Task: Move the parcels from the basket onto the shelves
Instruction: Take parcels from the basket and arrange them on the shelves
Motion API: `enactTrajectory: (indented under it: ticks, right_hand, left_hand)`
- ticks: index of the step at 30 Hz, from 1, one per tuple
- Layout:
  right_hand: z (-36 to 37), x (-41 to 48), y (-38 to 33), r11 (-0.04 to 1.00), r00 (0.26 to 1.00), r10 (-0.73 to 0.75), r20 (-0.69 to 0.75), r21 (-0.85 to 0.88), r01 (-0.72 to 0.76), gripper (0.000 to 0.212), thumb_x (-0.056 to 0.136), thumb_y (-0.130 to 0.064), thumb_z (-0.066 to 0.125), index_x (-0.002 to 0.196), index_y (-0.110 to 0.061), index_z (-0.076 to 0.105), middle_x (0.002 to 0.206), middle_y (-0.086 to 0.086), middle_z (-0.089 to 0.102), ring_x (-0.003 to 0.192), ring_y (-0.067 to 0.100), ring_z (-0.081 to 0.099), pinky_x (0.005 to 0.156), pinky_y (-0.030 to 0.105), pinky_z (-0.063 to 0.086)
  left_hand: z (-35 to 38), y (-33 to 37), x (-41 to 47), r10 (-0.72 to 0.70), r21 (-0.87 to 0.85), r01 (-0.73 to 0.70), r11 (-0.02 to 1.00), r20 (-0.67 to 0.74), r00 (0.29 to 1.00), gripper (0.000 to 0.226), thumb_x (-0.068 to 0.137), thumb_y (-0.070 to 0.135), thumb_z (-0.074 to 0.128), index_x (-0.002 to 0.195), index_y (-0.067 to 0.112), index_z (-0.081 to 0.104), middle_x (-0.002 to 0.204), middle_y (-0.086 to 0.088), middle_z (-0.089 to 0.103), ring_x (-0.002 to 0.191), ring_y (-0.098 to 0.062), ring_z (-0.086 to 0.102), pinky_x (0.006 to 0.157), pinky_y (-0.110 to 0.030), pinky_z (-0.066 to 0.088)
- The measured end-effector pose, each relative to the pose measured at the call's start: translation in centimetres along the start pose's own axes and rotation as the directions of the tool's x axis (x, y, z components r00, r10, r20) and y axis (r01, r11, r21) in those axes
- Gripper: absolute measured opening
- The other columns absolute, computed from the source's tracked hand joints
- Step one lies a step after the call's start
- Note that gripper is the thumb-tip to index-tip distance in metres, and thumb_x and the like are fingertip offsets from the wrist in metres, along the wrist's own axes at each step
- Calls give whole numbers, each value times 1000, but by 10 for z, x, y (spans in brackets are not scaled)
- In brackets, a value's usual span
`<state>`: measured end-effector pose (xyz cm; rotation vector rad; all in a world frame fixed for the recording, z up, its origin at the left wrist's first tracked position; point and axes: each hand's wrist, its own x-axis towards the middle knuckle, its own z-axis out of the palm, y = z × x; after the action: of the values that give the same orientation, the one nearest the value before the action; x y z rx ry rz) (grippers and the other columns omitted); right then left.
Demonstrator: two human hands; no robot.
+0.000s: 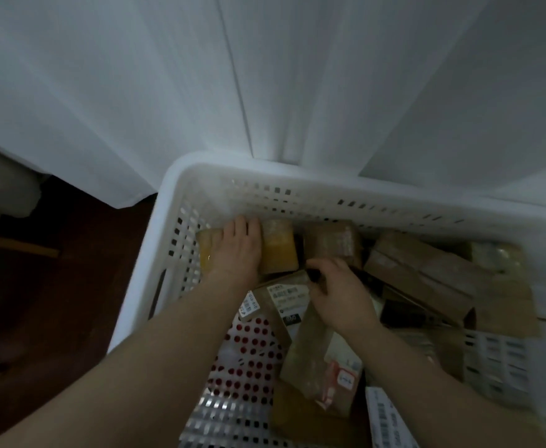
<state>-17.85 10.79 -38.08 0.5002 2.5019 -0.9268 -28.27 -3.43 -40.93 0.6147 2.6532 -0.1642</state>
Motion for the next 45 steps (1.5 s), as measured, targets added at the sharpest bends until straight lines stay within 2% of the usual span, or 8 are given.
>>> enactTrajectory:
  ticks: [4, 8, 12, 20, 25, 29, 35, 45]
  right_hand:
    - [-39, -40, -20, 893, 963, 268, -1, 374, -248, 42, 97, -23, 53, 137, -13, 46, 134, 8, 53, 120, 21, 51, 98, 29, 42]
    - [-94, -86, -60, 490, 813, 534, 231, 699, -520, 68, 87, -55, 58, 140, -15, 41, 136, 9, 48, 117, 29, 50, 95, 45, 46]
    - [-149, -142, -96, 181, 801, 442, 403, 835, -520, 72, 70, -77, 59, 117, -23, 54, 113, 7, 59, 100, 31, 58, 77, 44, 54]
    - [-225, -242, -139, 122, 884, 464, 49, 985, -119, 47, 78, -31, 75, 118, -12, 59, 111, 14, 67, 99, 33, 63, 82, 50, 56]
    - [-237, -298, -161, 53, 855, 499, -139, 990, 130, 40, 78, -16, 73, 115, -7, 62, 96, 18, 72, 88, 32, 69, 68, 39, 57]
    - [-239, -342, -176, 86, 811, 511, -285, 956, 281, 49, 75, -7, 75, 121, -7, 58, 97, 16, 72, 80, 23, 69, 55, 28, 55]
    - [-247, -404, -175, 151, 807, 426, -409, 912, 382, 53, 58, -14, 81, 108, -12, 64, 88, 6, 74, 80, 16, 68, 70, 26, 51]
    - [-237, -504, -130, 325, 693, 517, -503, 864, 384, 77, 44, -45, 80, 114, -19, 67, 105, 4, 72, 103, 21, 59, 99, 36, 37]
  left_hand:
    - [-51, -7, -48, 65, 8, -64, 998, -99, 993, 83, 72, 32, 72, 138, 15, 25, 134, -8, 34, 121, -24, 38, 104, -37, 32]
    - [-116, -12, -109, 194, -42, -206, 978, -205, 959, 94, 62, 33, 79, 140, 12, 32, 137, -10, 38, 121, -27, 43, 108, -40, 32]
    - [-181, -8, -163, 326, -115, -384, 916, -342, 881, 104, 37, 31, 89, 128, 10, 41, 124, -12, 52, 105, -26, 58, 88, -37, 54]
    - [-292, -1, -211, 264, -438, -386, 812, -315, 912, 87, 84, 15, 64, 151, 16, 9, 154, -11, 12, 139, -26, 22, 110, -31, 30]
    - [-366, 24, -234, 147, -993, 95, 69, 104, 984, 41, 93, 46, 50, 120, 16, 50, 124, -11, 54, 114, -27, 51, 94, -43, 47]
    - [-394, 34, -249, 399, -980, 139, 144, 186, 898, 87, 53, 65, 73, 125, 22, 51, 122, -13, 59, 112, -29, 56, 81, -43, 52]
    - [-418, 60, -287, 649, -996, -5, 89, 55, 759, 53, 81, 14, 71, 126, 27, 44, 115, -15, 65, 104, -34, 64, 81, -53, 55]
    - [-439, 132, -358, 780, -973, -187, 133, -13, 626, 54, 80, 5, 70, 123, 31, 52, 100, -6, 72, 97, -27, 67, 79, -51, 56]
